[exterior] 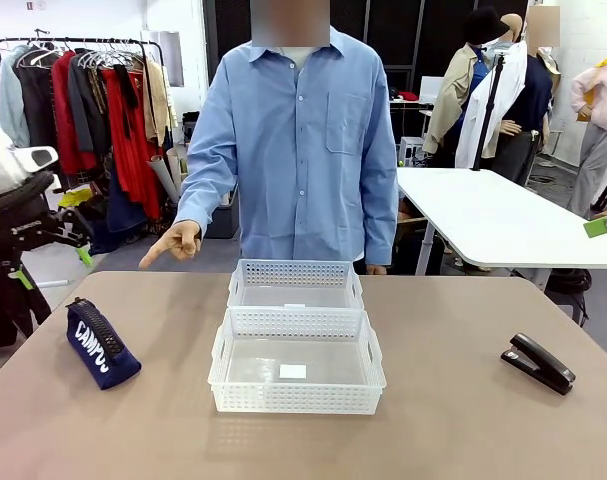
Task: Distribute items into two baskets.
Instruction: Pick up the Pencil pouch that the person points to.
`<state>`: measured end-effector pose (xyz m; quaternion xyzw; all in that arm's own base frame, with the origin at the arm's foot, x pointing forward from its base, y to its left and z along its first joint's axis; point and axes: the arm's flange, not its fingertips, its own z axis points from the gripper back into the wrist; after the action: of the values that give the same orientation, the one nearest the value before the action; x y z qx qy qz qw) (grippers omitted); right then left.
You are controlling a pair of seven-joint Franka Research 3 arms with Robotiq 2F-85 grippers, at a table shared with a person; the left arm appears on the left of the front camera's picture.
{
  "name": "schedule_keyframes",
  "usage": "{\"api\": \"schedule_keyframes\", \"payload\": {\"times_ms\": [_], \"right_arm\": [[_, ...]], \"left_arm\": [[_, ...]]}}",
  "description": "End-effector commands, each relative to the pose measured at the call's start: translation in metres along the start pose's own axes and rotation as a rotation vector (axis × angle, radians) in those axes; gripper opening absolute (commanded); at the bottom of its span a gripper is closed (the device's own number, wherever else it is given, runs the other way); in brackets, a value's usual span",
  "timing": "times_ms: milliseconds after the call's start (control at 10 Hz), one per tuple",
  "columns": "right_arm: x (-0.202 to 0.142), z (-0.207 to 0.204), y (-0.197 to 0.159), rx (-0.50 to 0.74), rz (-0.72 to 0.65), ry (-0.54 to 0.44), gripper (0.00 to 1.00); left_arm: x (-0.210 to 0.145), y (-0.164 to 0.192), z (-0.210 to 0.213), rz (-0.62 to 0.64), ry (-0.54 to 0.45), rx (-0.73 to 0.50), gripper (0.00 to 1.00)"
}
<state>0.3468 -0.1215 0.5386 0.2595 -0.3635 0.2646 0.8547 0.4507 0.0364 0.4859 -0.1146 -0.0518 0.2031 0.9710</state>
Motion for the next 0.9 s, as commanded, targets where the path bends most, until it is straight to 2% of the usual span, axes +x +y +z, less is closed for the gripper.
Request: {"api": "schedule_keyframes", "payload": {"times_ms": [0,100,800], "right_arm": [[0.002,0.000,-0.002,0.017,0.020,-0.029,1.00],[0.002,0.000,-0.002,0.017,0.020,-0.029,1.00],[0.002,0.000,-0.002,0.017,0.020,-0.029,1.00]], "left_arm": [[0.013,-0.009,-0.006,0.078,-0.001,0.047,1.00],[0.019,-0.011,-0.019,0.116,0.004,0.058,1.00],[0.027,-0.017,-0.083,0.177,0.002,0.134,1.00]]}}
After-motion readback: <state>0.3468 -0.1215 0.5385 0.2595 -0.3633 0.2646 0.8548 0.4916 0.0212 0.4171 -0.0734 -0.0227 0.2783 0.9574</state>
